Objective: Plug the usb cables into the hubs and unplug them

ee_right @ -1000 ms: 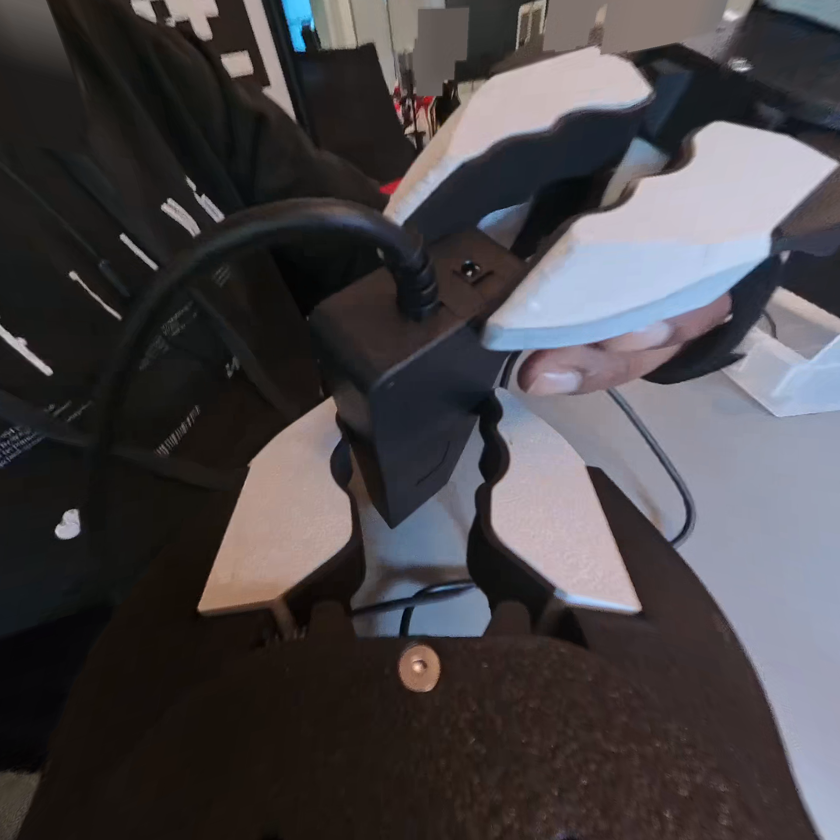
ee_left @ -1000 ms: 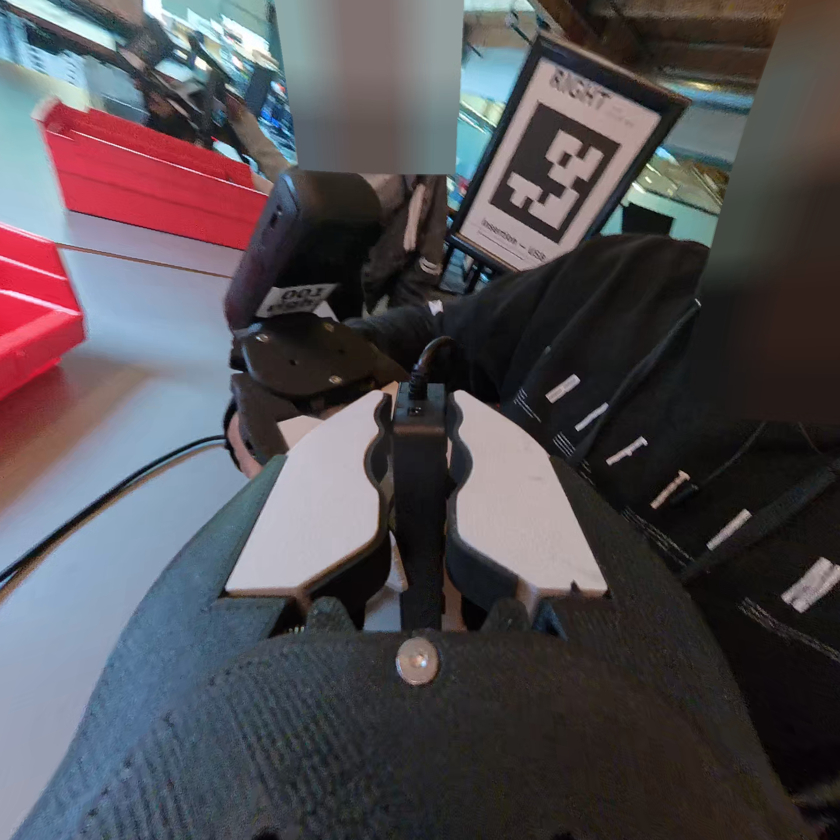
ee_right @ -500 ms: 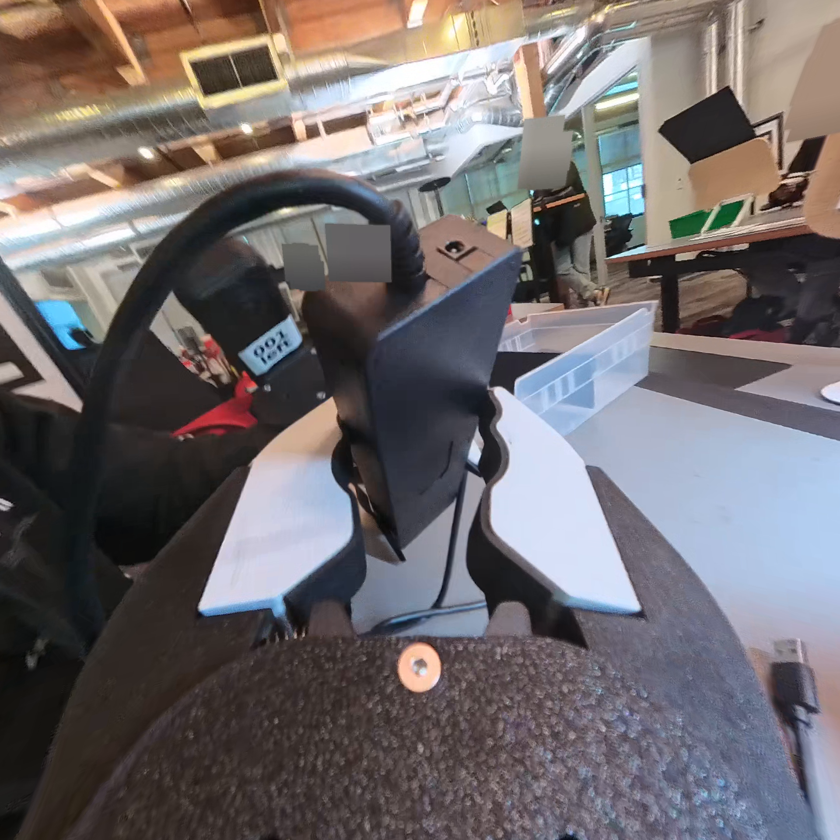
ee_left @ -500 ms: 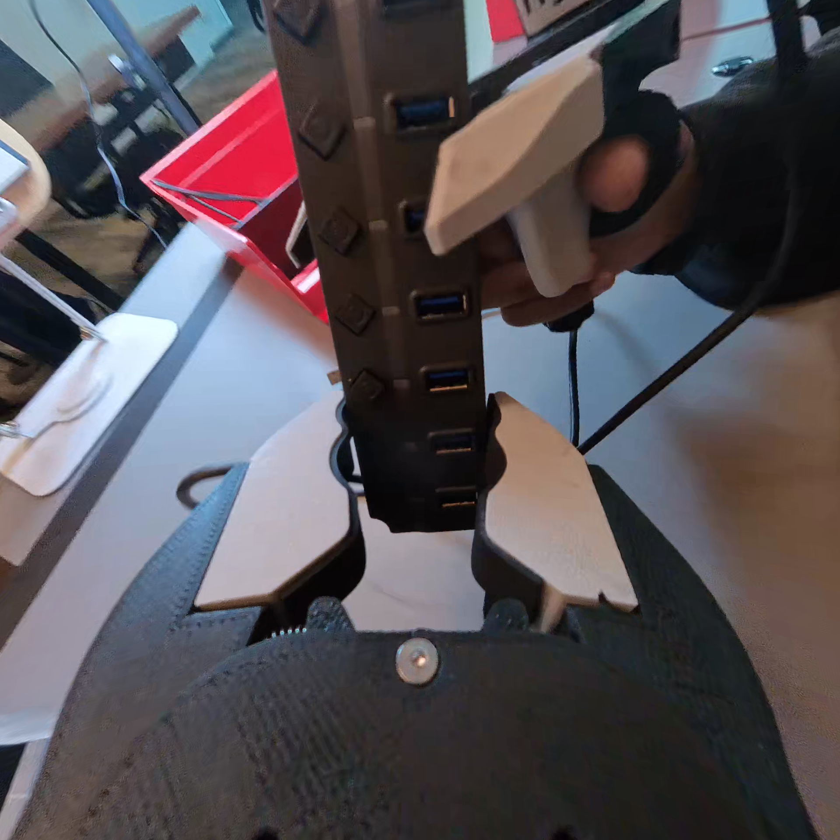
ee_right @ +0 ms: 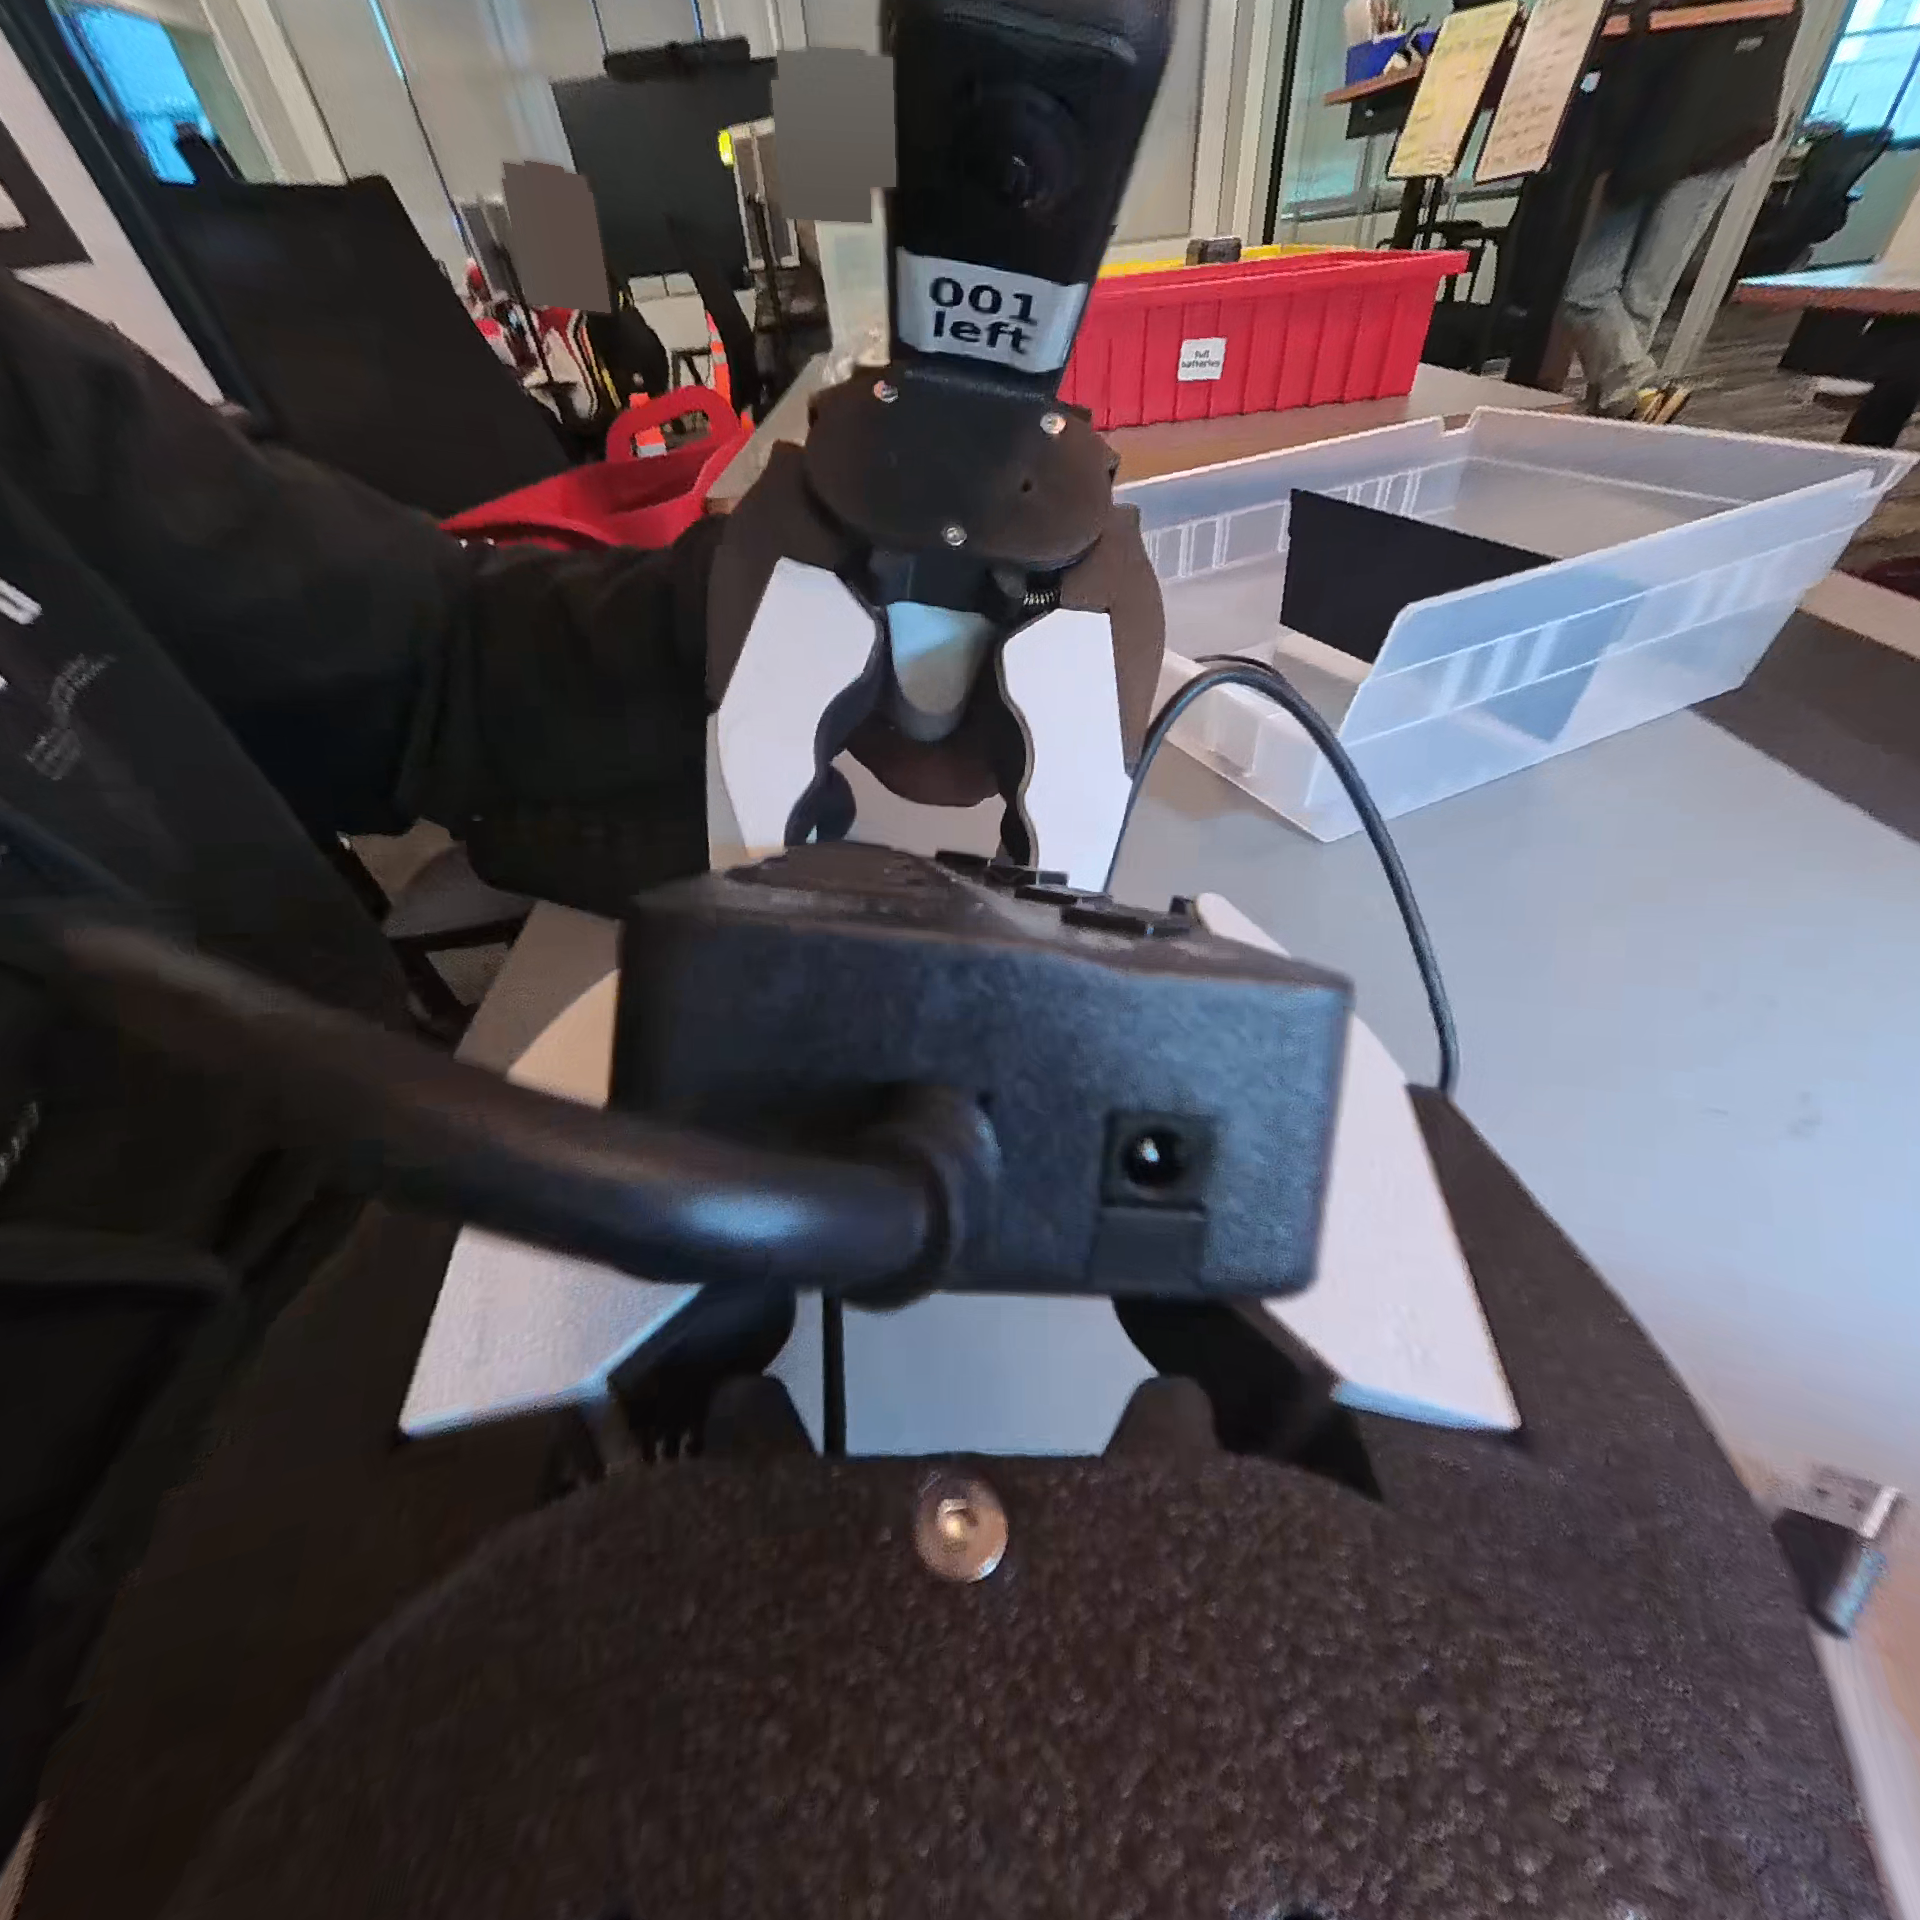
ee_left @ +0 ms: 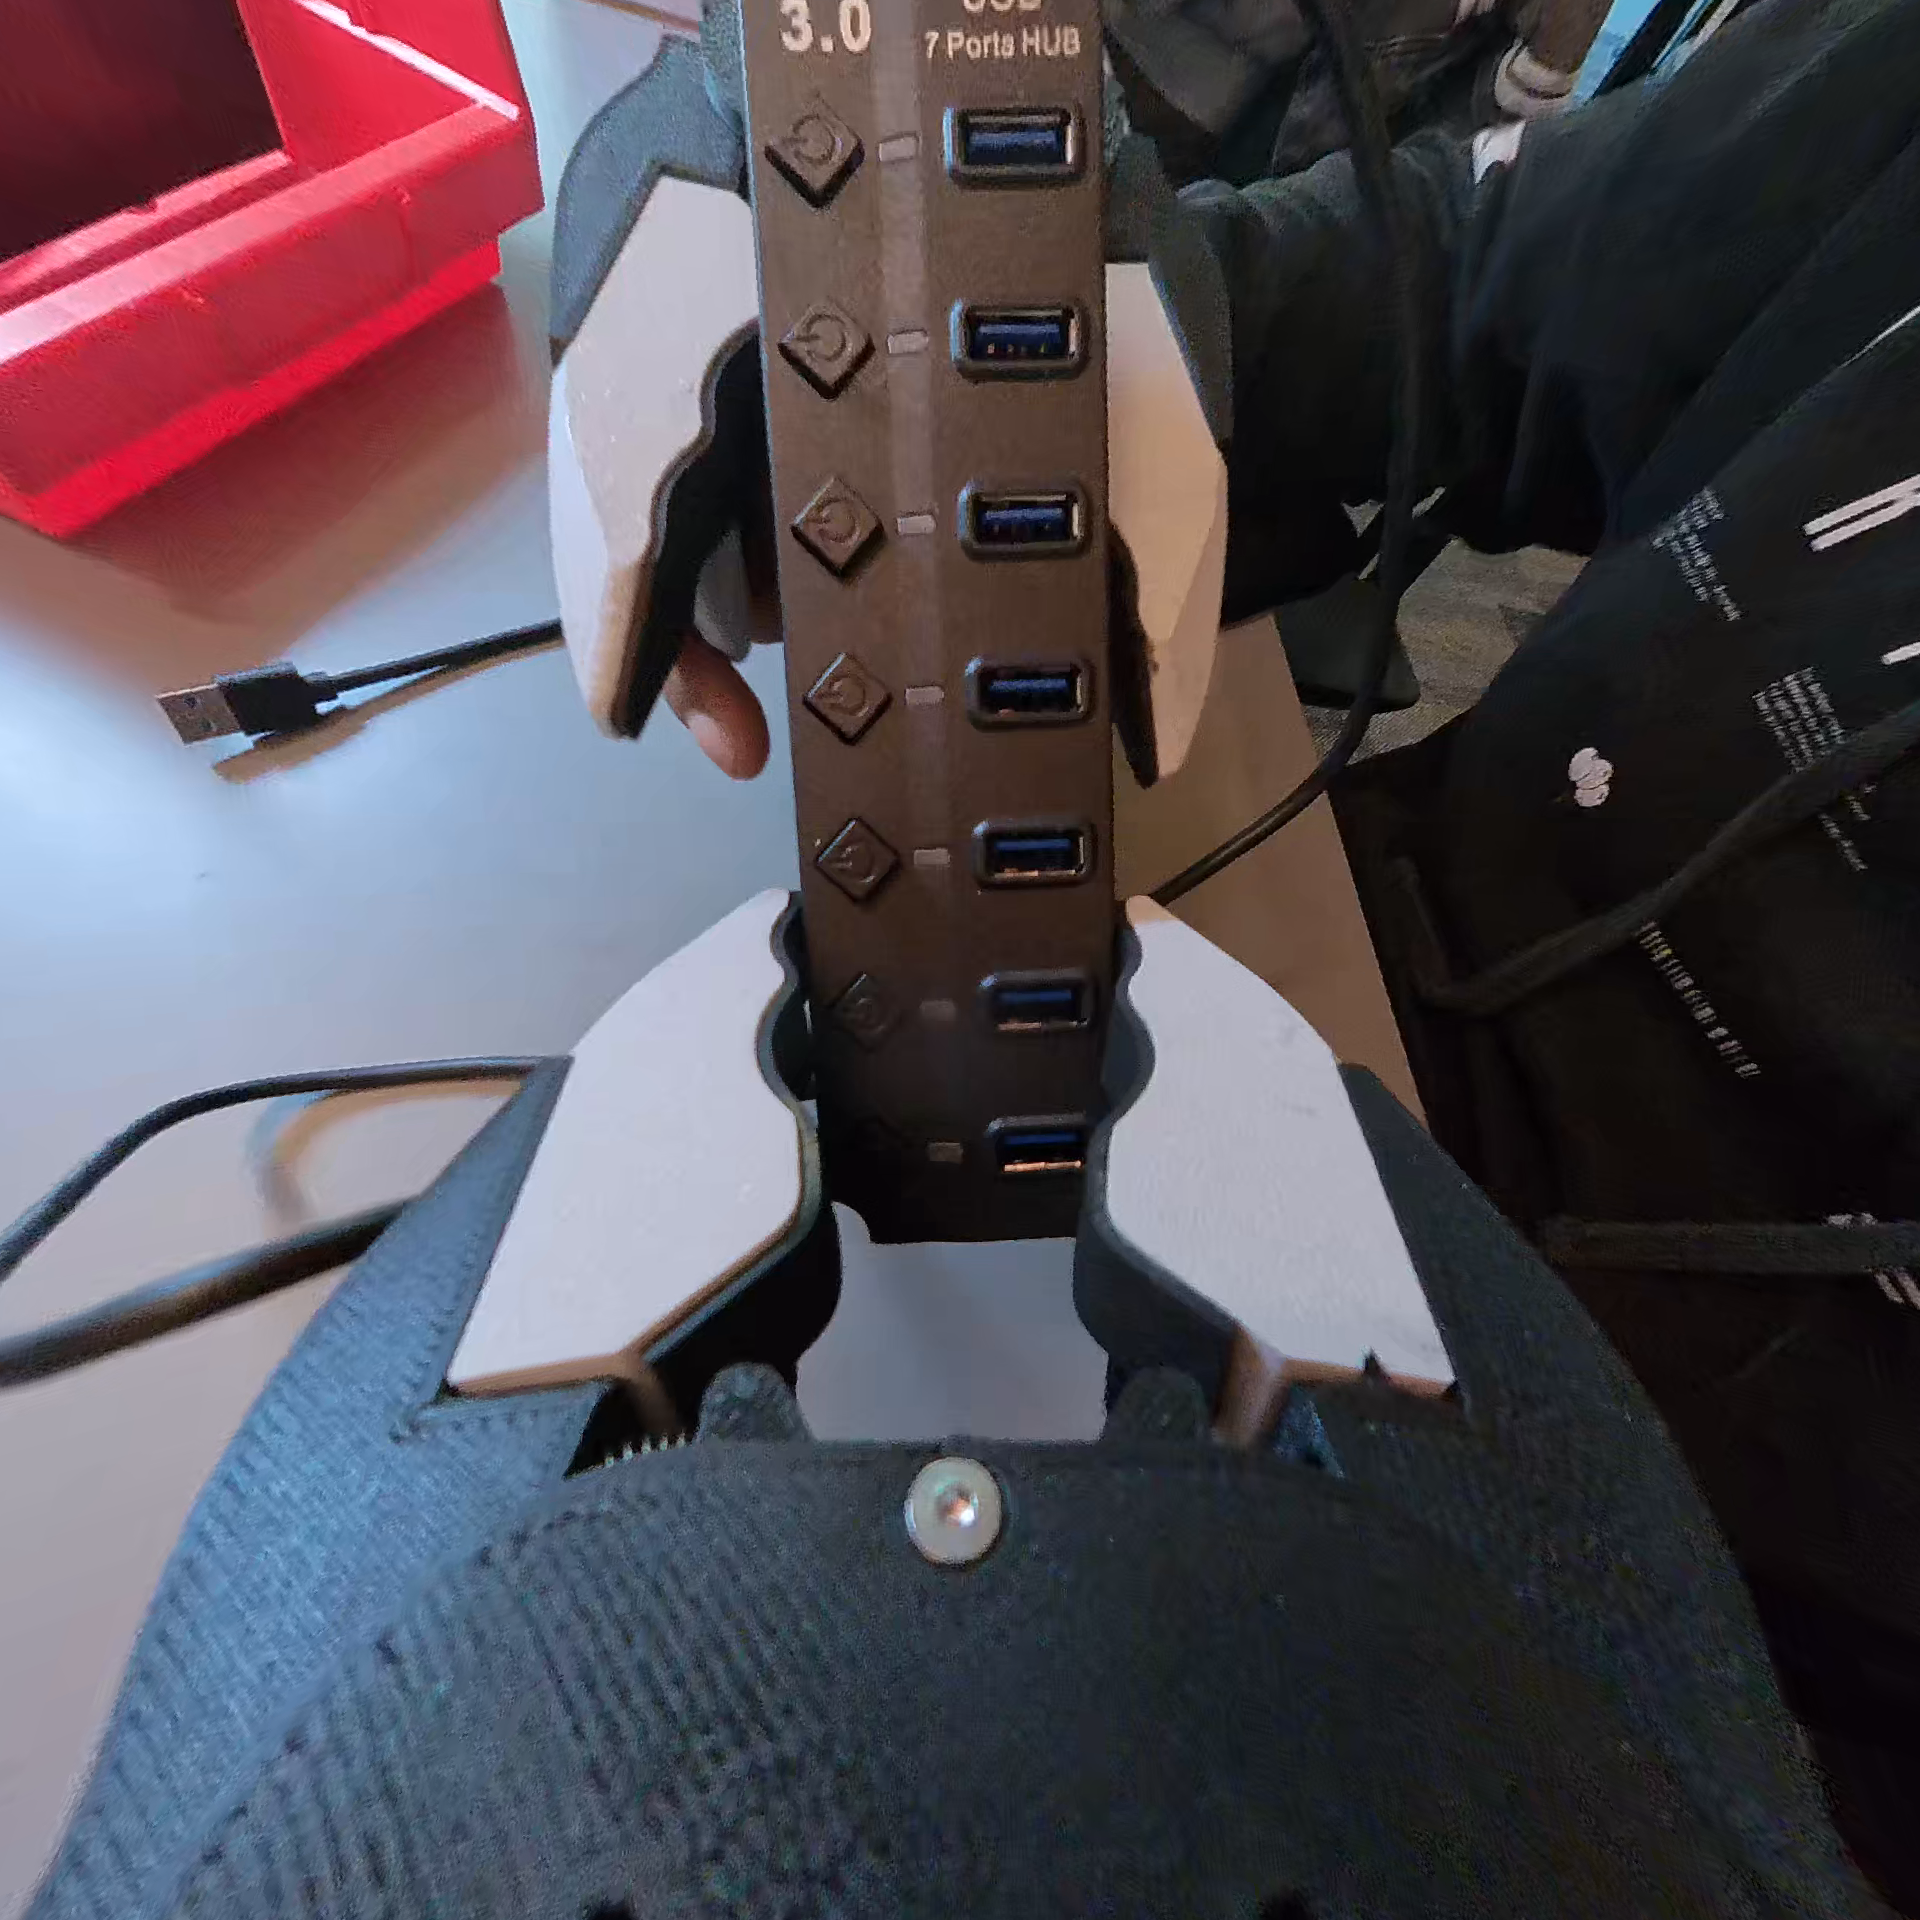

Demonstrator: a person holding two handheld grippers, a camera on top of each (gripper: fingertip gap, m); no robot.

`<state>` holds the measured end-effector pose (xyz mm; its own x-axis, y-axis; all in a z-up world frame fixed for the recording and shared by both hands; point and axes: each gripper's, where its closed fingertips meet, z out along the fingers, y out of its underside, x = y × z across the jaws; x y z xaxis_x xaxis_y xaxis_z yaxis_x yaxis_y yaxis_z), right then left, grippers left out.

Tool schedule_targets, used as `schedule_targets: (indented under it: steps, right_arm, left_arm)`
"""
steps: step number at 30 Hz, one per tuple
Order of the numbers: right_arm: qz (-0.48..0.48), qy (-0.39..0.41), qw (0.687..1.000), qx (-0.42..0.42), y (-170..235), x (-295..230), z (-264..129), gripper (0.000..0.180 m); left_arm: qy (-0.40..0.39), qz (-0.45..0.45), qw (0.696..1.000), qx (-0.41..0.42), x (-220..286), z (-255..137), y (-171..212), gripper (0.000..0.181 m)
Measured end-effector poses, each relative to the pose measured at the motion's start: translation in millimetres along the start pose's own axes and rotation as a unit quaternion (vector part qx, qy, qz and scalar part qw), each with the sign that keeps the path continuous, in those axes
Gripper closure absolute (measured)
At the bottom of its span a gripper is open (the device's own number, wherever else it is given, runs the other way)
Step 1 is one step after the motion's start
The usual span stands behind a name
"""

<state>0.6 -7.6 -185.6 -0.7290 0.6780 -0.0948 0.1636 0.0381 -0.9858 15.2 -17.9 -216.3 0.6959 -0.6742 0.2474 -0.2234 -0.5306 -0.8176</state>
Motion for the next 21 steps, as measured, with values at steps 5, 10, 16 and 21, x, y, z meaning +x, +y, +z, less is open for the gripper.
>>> schedule_targets:
  steps: [5, 10, 16, 21]
  right_arm:
    - [0.033, 0.005, 0.999, 0.040, -8.7, 0.6, 7.5, 0.098]
    - [0.039, 0.000, 0.997, 0.059, -11.5, -4.2, 7.0, 0.110]
    - [0.009, -0.018, 0.997, 0.070, -19.1, -8.6, 0.5, 0.115]
    - [-0.052, 0.019, 0.997, 0.054, -28.5, -0.6, -18.8, 0.115]
  left_arm:
    - [-0.005, -0.010, 1.000, -0.012, -1.6, 9.2, 6.0, 0.126]
    - [-0.009, -0.002, 1.000, -0.016, 0.3, 13.0, 5.8, 0.126]
    - [-0.024, 0.021, 0.999, 0.026, 1.1, 8.5, -7.3, 0.126]
    - [-0.070, 0.011, 0.991, 0.115, -15.0, -46.9, -36.2, 0.125]
